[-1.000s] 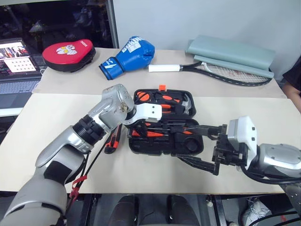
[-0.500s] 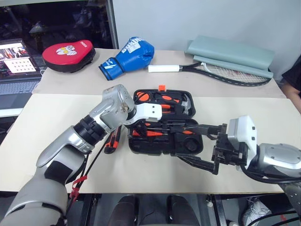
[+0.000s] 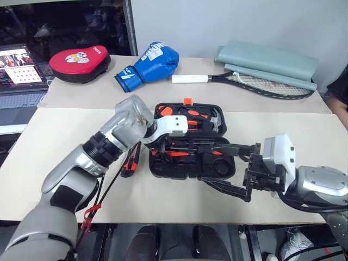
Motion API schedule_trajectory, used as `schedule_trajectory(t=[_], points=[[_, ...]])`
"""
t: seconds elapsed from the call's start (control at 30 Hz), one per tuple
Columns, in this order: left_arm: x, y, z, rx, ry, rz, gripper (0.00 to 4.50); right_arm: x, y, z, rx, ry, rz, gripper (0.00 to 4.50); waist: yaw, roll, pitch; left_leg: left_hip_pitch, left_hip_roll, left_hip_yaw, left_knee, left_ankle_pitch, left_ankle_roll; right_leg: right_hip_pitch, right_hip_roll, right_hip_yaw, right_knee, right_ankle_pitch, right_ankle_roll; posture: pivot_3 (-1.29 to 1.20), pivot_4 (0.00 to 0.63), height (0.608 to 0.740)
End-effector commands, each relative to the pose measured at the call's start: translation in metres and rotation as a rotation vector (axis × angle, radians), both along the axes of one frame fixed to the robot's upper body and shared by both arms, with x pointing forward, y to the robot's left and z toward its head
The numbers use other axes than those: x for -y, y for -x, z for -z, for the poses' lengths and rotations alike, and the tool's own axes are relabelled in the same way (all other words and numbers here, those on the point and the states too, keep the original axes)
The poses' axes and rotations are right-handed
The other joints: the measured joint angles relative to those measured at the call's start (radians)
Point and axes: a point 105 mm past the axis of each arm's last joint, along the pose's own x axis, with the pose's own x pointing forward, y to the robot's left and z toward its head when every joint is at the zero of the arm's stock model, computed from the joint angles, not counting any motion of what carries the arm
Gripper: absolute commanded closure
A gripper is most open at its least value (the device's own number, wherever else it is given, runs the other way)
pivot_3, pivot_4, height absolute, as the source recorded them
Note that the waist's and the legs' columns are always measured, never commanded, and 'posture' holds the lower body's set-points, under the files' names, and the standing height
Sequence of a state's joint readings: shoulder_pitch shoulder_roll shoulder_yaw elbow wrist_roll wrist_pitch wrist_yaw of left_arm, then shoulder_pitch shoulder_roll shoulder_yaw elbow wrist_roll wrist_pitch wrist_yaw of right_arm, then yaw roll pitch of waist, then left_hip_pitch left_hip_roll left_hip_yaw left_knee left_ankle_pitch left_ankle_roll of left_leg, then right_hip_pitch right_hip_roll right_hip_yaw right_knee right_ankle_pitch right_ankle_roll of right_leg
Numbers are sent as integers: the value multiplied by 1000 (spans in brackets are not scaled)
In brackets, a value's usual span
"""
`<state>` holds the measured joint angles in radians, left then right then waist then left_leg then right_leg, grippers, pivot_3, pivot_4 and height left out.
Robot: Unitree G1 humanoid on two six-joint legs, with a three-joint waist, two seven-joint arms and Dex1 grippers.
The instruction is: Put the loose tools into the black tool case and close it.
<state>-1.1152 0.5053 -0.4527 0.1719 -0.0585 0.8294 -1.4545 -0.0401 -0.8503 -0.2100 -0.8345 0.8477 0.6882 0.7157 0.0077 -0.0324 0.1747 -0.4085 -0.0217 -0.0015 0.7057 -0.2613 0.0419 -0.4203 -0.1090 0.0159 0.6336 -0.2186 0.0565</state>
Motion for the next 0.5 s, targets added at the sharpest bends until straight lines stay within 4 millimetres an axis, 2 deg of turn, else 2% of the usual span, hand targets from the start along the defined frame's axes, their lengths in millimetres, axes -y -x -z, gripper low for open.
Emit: schedule_trajectory(t=[0.03,0.13,0.3,0.5], points=[[-6,-10,0,-13,219,14,1529,0,4,-11,46,-17,-8,0,0,0,0,1,0,0,0,0,0,0,0,0,0,0,0,0,150,737],[-12,-12,6,-58,363,3,2592,0,5,-11,38,-17,-6,0,-7,0,0,0,1,1,0,0,0,-1,0,0,1,0,-1,0,150,737],[-24,-15,26,-53,456,-27,4385,3,8,-11,23,-13,0,0,-2,0,0,0,0,1,0,0,0,-1,0,0,0,1,-1,0,150,737],[-36,-21,48,-6,455,-43,4447,3,9,-13,13,-10,0,0,3,0,0,0,0,1,0,0,0,0,-1,0,0,1,-1,0,150,737]])
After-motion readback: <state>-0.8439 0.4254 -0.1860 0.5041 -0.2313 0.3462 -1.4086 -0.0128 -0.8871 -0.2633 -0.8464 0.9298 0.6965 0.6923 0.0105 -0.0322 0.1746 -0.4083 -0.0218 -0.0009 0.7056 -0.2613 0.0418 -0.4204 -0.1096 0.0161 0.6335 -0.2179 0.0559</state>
